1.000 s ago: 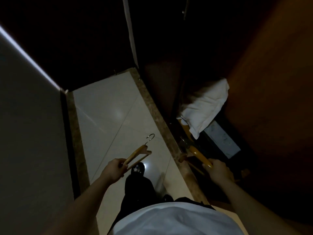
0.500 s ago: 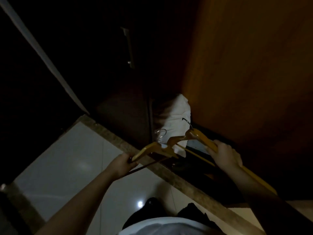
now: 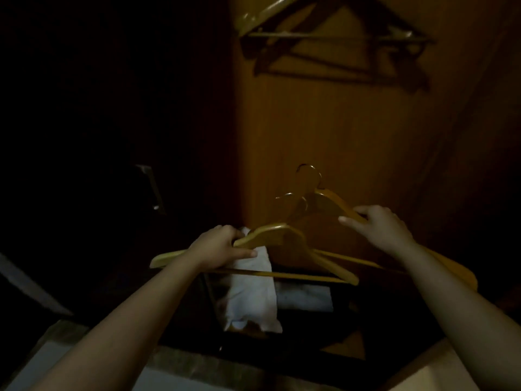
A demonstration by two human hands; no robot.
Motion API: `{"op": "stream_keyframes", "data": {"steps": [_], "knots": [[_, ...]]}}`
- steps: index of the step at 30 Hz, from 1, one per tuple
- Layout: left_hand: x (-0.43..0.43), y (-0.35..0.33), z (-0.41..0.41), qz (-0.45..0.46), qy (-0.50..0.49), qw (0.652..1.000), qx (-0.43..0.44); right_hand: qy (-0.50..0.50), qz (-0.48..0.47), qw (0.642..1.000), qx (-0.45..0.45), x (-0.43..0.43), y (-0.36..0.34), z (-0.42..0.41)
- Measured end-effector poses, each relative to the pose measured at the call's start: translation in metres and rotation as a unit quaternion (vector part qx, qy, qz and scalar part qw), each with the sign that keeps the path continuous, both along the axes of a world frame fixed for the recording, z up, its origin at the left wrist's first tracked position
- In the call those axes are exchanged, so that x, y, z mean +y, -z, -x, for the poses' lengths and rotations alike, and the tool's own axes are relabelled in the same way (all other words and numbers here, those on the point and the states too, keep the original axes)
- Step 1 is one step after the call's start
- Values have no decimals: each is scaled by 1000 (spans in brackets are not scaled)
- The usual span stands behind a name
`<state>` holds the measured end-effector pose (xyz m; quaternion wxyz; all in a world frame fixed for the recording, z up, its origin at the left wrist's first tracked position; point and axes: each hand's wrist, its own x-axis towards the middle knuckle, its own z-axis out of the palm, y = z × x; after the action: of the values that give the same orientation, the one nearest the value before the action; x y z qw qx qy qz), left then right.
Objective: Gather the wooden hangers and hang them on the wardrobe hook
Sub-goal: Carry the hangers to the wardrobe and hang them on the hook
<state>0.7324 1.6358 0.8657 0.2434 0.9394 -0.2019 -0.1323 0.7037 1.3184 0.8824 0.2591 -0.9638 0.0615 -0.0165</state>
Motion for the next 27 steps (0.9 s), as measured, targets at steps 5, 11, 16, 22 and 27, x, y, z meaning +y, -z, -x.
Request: {"op": "stream_keyframes", "data": {"steps": [5, 11, 16, 22, 27], "knots": [[-36, -65, -34, -30, 89, 983, -157, 20, 17, 996, -90, -18, -62, -8], [-64, -113, -66, -50, 161, 916, -364, 10, -7, 987, -161, -30, -127, -10], [-87, -154, -84, -35, 156, 900, -406, 12, -11, 977, -214, -43, -173, -20], [-110, -220, -109, -4, 129, 873, -471, 36, 25, 959, -279, -67, -231, -51], [-128, -272, -128, 23, 60, 872, -486, 6, -2, 945, -327, -88, -280, -81]]}}
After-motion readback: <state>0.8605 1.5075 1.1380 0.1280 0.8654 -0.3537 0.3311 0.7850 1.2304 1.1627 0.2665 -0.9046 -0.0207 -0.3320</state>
